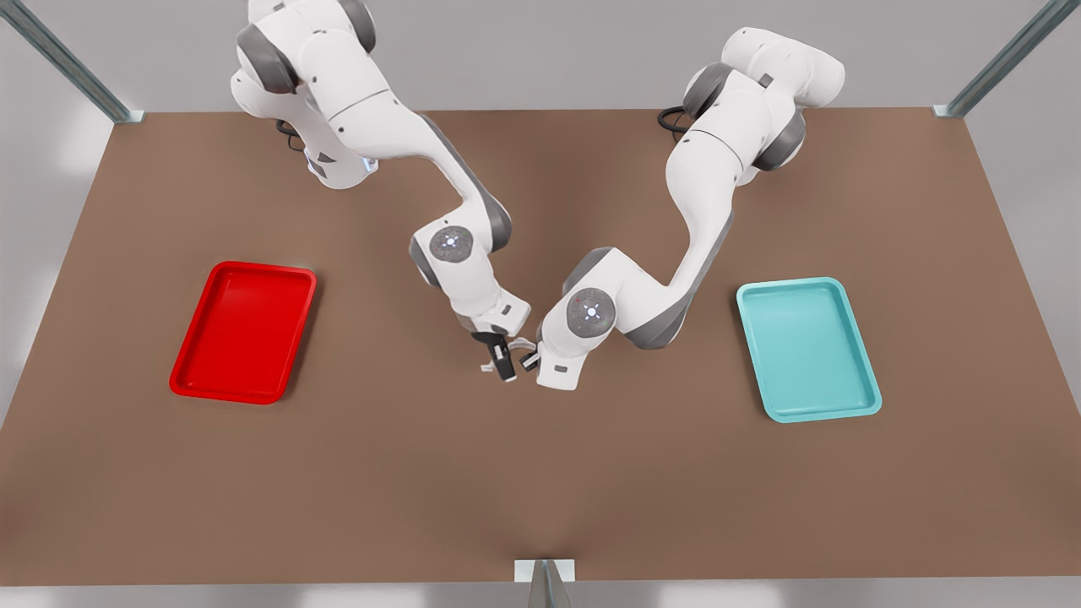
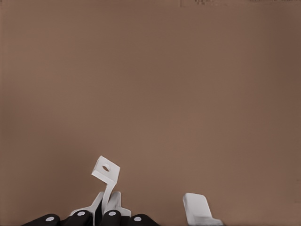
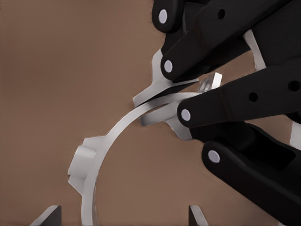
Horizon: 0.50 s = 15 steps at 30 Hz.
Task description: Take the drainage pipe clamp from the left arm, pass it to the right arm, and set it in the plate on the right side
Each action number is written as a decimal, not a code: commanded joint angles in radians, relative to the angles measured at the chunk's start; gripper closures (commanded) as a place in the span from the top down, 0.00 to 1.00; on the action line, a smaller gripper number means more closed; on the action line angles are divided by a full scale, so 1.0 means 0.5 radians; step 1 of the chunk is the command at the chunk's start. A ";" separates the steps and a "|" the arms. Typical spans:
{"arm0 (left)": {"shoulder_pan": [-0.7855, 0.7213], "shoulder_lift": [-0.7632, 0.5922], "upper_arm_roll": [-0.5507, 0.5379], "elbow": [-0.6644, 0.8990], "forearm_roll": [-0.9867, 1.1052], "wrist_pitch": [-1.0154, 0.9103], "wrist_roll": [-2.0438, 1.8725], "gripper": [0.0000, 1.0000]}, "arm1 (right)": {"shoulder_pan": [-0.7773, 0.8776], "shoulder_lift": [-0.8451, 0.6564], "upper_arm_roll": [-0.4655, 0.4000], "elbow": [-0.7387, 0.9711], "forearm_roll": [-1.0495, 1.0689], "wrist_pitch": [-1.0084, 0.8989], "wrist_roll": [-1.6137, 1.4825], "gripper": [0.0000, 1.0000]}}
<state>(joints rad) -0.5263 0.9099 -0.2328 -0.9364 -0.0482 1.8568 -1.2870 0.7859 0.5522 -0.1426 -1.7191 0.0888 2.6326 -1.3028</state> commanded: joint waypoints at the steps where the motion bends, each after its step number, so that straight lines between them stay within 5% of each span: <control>1: 0.000 -0.003 -0.001 0.001 -0.002 0.008 -0.150 0.21 | 0.002 0.028 0.000 0.021 0.003 0.027 -0.373 0.99; 2: 0.000 -0.003 -0.001 0.001 -0.002 0.008 -0.150 0.21 | 0.002 0.028 0.000 0.021 0.003 0.027 -0.373 0.93; 5: 0.000 -0.003 -0.001 0.001 -0.002 0.008 -0.150 0.21 | 0.008 0.028 -0.003 0.024 0.003 0.024 -0.373 0.27; 8: 0.016 -0.003 -0.001 -0.002 -0.005 0.008 -0.132 0.21 | 0.008 0.028 -0.003 0.033 0.003 0.024 -0.373 0.21; 9: 0.022 -0.003 -0.004 -0.002 -0.008 0.008 -0.129 0.50 | 0.008 0.028 -0.003 0.036 0.003 0.024 -0.370 0.21; 10: 0.022 -0.007 -0.004 0.001 -0.008 0.008 -0.126 1.00 | 0.005 0.031 -0.003 0.042 -0.012 0.024 -0.376 0.21; 15: 0.025 -0.007 -0.004 -0.002 -0.008 0.011 -0.123 1.00 | -0.004 0.031 -0.003 0.048 -0.003 0.024 -0.373 0.21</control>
<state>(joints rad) -0.5141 0.9088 -0.2346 -0.9378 -0.0586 1.8785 -1.3211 0.7846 0.5688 -0.1441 -1.6957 0.0875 2.6417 -1.4096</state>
